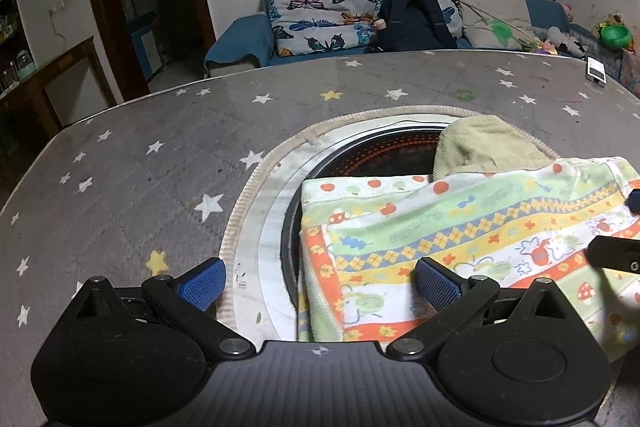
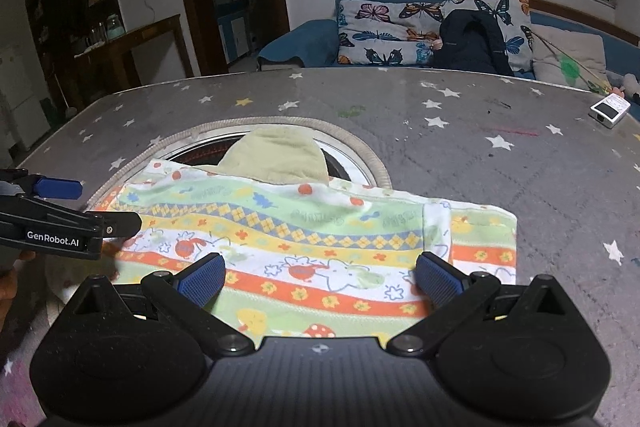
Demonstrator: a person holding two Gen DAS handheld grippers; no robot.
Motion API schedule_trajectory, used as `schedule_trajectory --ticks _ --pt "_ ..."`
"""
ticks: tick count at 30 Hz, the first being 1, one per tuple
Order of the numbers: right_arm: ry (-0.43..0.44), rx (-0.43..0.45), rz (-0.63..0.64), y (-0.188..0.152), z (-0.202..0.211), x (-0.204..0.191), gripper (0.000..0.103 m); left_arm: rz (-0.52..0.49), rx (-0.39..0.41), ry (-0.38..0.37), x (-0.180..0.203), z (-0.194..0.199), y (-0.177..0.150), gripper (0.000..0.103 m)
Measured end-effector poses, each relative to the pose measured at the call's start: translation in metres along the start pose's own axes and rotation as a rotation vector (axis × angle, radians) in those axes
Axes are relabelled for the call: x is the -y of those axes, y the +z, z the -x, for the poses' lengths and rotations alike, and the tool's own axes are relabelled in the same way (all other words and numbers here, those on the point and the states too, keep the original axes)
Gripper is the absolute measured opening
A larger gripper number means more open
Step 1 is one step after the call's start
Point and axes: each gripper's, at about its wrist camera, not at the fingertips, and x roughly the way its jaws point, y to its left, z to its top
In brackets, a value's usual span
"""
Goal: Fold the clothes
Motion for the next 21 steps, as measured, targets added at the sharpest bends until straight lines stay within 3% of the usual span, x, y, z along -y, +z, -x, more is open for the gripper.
schedule_trajectory --ticks 13,21 --pt "-0.106 -0.013 -0.002 -0.017 0.013 0.028 0.103 -0.016 0.03 0.046 -0.008 0.01 -0.004 0.102" --pt "-0.089 0.03 -0.02 -0.013 0.029 0.025 0.103 -0.064 0.056 0.011 -0.002 0.031 -0.017 0.101"
